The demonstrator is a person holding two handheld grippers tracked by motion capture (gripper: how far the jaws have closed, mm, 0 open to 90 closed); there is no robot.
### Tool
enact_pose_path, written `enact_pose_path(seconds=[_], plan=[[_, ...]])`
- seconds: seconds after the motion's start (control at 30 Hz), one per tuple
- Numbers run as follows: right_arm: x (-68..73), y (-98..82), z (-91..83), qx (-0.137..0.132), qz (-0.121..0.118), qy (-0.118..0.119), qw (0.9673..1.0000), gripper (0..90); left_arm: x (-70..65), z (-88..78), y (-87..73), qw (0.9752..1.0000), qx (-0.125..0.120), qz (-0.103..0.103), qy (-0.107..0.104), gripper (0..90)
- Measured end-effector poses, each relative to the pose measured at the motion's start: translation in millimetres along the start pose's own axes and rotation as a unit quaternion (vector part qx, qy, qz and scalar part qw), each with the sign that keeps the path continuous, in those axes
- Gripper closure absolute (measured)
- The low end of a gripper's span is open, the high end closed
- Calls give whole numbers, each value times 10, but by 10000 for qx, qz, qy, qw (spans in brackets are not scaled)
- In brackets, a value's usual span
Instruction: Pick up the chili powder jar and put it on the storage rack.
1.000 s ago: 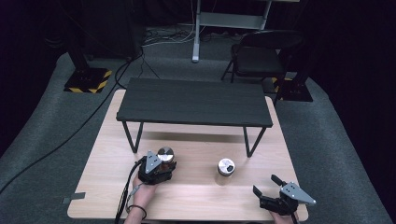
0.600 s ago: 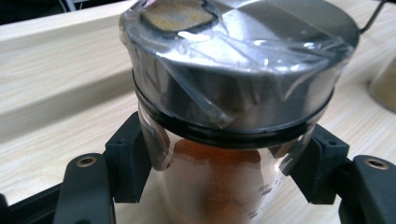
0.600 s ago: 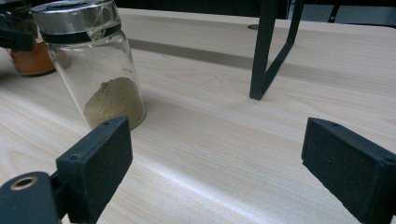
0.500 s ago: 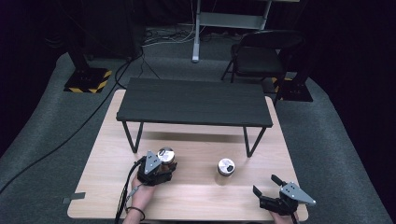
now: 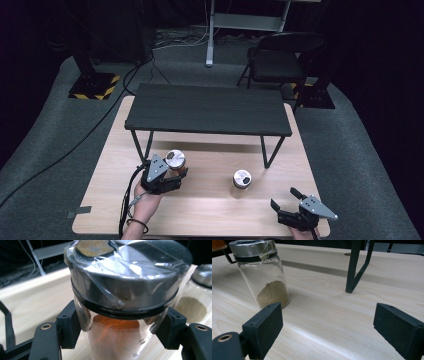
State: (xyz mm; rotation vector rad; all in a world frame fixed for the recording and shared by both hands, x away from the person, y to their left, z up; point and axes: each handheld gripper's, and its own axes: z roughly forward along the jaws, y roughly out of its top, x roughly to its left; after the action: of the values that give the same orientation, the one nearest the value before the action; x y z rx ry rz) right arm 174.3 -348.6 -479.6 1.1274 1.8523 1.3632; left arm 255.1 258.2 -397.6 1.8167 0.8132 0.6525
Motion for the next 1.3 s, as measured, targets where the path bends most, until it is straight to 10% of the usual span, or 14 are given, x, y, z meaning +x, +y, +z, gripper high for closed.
enact_pose_path(seconds=[1.3], plan=[[0, 16, 5, 47, -32, 28, 10000, 82, 170, -161, 1168, 9996, -258, -26, 58, 316]])
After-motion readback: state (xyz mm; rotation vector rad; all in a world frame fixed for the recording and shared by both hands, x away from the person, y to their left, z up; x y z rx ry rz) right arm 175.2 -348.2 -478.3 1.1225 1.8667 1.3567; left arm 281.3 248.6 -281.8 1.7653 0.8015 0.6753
